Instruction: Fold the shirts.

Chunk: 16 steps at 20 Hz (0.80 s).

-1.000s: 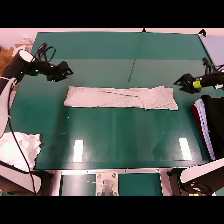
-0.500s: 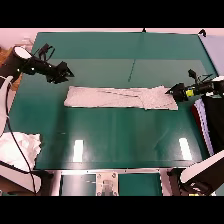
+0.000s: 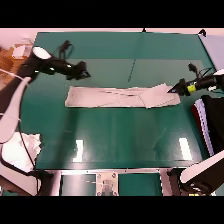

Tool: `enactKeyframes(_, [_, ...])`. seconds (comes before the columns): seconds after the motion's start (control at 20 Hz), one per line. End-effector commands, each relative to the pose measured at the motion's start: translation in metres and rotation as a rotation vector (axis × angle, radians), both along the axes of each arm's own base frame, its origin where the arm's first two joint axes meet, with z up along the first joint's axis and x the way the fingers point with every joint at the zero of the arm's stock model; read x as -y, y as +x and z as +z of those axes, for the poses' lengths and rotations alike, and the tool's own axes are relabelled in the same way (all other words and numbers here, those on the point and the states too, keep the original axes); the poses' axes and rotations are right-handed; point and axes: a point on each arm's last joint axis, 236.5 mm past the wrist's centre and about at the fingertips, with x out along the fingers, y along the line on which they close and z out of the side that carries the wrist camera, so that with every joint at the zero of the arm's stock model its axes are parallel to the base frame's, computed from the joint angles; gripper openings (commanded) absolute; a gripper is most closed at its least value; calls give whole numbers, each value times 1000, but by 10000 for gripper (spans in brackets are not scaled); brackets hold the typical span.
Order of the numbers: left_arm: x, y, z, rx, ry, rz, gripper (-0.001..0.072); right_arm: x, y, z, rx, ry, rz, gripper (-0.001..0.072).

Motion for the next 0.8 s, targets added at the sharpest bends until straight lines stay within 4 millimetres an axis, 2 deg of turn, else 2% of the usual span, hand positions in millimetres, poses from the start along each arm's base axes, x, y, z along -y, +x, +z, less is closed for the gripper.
enactKeyframes(0.0, [86,-8,-14,111,7,-73,24,-14,-5,63,59,-20,30,12])
enactKeyframes(0.1, [139,-25,-45,118,17,-115,24,-32,-13,100,110,-44,63,12])
enactKeyframes(0.2, [180,-44,-80,92,9,-136,24,-54,-19,134,187,-75,108,13])
enactKeyframes(0.35, [222,-62,-107,19,-57,-137,24,-90,-31,175,287,-107,176,13])
enactKeyframes(0.45, [237,-67,-115,-3,-74,-156,23,-108,-33,195,350,-122,207,13])
enactKeyframes(0.55, [240,-70,-117,-23,-83,-169,24,-119,-32,209,395,-132,235,13])
enactKeyframes(0.65, [238,-68,-111,-21,-92,-167,24,-122,-30,216,410,-136,232,13])
enactKeyframes(0.75, [234,-65,-93,-31,-113,-208,24,-122,-30,216,406,-137,225,13])
